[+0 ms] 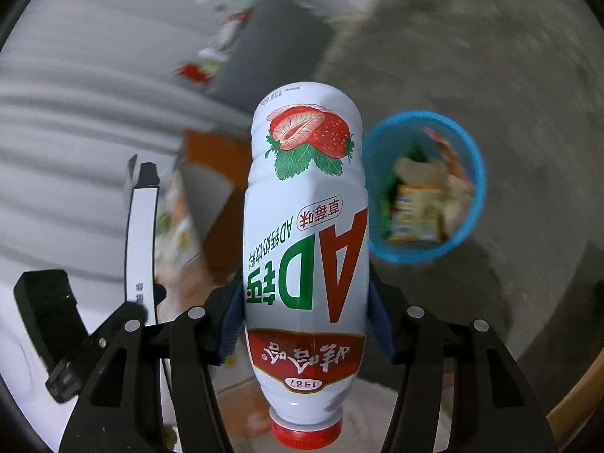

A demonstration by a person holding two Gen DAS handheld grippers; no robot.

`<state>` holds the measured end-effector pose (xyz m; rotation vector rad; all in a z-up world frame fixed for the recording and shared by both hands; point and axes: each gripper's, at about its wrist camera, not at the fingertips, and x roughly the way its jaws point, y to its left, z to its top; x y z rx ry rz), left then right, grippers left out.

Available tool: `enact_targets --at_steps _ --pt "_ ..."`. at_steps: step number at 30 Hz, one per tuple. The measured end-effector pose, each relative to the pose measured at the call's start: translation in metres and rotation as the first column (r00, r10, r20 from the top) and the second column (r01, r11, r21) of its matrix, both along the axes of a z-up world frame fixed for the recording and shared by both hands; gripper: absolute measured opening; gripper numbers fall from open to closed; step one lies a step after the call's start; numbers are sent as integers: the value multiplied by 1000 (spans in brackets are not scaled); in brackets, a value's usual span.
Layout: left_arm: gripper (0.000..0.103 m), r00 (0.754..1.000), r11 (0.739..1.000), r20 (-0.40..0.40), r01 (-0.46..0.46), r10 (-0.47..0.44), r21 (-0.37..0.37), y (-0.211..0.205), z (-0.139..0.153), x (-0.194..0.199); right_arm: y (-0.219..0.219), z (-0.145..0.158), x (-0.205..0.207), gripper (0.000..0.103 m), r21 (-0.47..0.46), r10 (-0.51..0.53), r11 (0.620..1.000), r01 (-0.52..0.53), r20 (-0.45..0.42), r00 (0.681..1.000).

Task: Collect trash
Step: 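Lift the cable box and bottle and carry them over the wastebasket, then open both grippers to drop the box and bottle into the wastebasket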

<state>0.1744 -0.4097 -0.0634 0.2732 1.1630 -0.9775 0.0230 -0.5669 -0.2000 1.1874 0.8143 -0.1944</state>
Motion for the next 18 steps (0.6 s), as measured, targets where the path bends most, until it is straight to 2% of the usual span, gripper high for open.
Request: enact_targets --at_steps 2,5,7,8,10,12,14,16,18 --pt "83 999 999 -22 31 -30 39 -29 -21 5 -13 -23 5 54 34 -28 999 29 -26 999" --pt "84 997 998 -68 38 -35 51 -62 -45 20 -31 -52 26 54 82 -51 995 54 -48 998" --pt "92 998 997 -66 12 -7 79 -85 -63 35 -45 -67 43 58 92 -39 995 44 -57 998" --pt "97 998 995 -55 -4 9 98 -95 -77 45 -52 -73 47 65 92 -40 995 46 -68 997" --pt "97 998 991 -39 -42 47 127 -108 -99 60 -72 -89 58 74 90 -61 993 70 -92 994" --pt "97 992 983 -55 -102 112 151 -111 -119 73 -75 -111 64 74 74 -76 993 88 -147 986" --pt "97 981 978 -114 -139 157 153 -108 -130 79 -74 -132 60 74 55 -98 992 113 -225 969" --pt "97 976 982 -154 -137 156 128 -102 -129 76 -69 -136 51 74 54 -111 991 126 -223 969" --pt "97 984 989 -137 -102 117 111 -97 -120 70 -63 -133 38 74 42 -112 992 123 -204 973"
